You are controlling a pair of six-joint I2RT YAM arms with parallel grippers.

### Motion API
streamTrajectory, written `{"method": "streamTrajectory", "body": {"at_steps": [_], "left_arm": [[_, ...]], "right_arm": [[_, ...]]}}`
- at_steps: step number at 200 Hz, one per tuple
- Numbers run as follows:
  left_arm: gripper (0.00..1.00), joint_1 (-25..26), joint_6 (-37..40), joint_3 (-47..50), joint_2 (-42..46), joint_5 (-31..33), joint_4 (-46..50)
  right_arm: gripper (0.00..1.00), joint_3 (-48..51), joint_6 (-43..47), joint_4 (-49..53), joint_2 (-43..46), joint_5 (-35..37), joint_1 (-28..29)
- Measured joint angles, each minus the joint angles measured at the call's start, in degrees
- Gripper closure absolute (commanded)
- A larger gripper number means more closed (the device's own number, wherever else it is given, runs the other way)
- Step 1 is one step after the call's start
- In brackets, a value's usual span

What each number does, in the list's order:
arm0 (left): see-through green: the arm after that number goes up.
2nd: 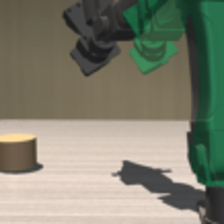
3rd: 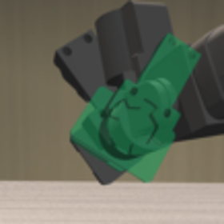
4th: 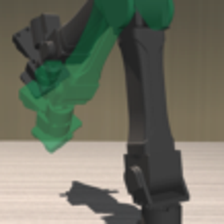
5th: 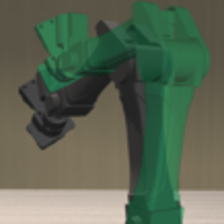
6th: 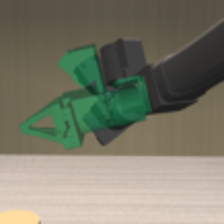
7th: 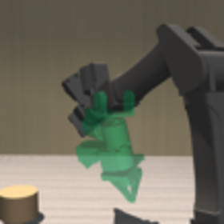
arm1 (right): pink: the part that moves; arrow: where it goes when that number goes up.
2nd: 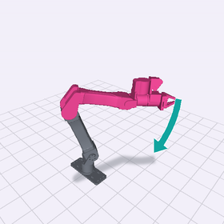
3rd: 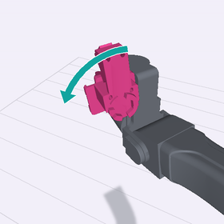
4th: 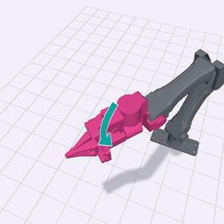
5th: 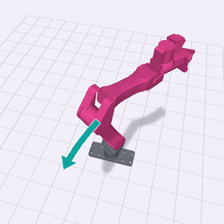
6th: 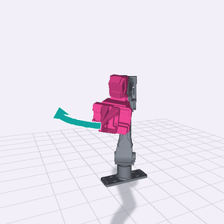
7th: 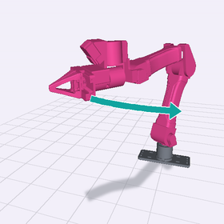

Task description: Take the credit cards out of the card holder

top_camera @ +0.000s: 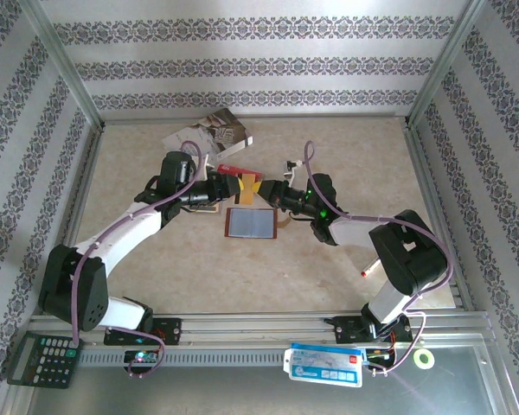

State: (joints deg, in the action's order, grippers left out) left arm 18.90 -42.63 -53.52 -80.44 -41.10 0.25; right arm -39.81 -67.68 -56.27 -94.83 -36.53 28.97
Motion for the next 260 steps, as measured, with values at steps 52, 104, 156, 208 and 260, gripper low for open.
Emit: {"method": "streamTrajectory", "body": {"at_steps": [52, 104, 156, 208, 260], "left_arm": [[0.65, -1.81, -4.11, -0.04, -3.04, -5.27, -8.50], [0.89, -2.86, -8.98, -0.02, -5.25, -8.02, -14.36], [1.00, -3.26, -14.19, 0.66, -5.25, -9.05, -20.06], [1.00, -3.28, -17.57, 2.67, -4.98, -4.26, -23.47], [0.97, -3.54, -18.08, 3.54, -3.39, -0.61, -23.47]], "right_arm": [[1.00, 0.59, -2.01, -5.42, -1.20, -0.50, 0.00], [1.00, 0.61, -3.23, -7.93, -1.90, -0.61, -0.76], [0.73, 0.61, -5.18, -9.57, -2.47, -0.50, -0.96], [0.75, 0.61, -7.32, -10.49, -3.39, -0.37, 1.31], [1.00, 0.59, -9.09, -11.54, -3.50, 0.66, 1.57]]}}
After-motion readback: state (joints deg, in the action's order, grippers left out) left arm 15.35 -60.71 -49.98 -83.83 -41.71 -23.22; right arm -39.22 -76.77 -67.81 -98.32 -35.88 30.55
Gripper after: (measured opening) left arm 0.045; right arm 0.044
